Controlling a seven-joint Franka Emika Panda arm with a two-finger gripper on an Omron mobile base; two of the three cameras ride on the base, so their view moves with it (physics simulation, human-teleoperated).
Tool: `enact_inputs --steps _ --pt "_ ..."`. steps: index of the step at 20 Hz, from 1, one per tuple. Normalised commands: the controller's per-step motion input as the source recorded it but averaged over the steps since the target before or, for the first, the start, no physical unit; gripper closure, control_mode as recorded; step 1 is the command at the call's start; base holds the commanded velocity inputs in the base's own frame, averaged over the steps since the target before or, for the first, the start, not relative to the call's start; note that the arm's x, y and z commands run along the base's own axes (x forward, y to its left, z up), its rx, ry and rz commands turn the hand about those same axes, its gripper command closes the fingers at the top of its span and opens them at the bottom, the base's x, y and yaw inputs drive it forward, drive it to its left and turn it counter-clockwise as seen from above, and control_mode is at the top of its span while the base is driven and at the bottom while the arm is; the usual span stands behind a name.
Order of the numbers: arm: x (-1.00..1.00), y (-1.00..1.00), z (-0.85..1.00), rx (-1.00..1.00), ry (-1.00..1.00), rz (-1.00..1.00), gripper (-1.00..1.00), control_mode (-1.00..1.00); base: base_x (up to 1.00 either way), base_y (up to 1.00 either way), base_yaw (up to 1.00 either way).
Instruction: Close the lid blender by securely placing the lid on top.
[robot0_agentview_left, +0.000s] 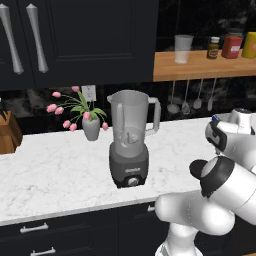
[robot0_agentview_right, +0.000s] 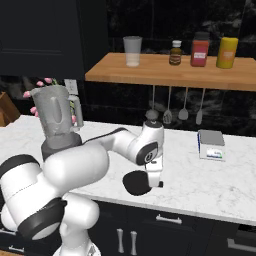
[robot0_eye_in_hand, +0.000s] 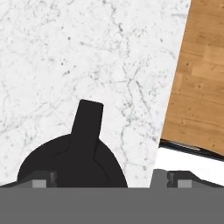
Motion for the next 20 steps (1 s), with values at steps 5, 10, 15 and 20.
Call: enact_inputs --steps 5,10,15,20 --pt "0.07 -0.01 -0.24 0.00 0.00 0.00 -1.00 -1.00 0.00 0.00 0.00" --pt "0.09 0.00 -0.21 0.00 0.00 0.00 -1.00 -1.00 0.00 0.00 0.00" --pt "0.10 -0.03 -0.17 0.01 0.00 0.00 -1.00 -1.00 0.00 0.00 0.00" --pt "0.09 -0.07 -0.15 0.02 0.00 0.00 -1.00 -1.00 0.00 0.00 0.00"
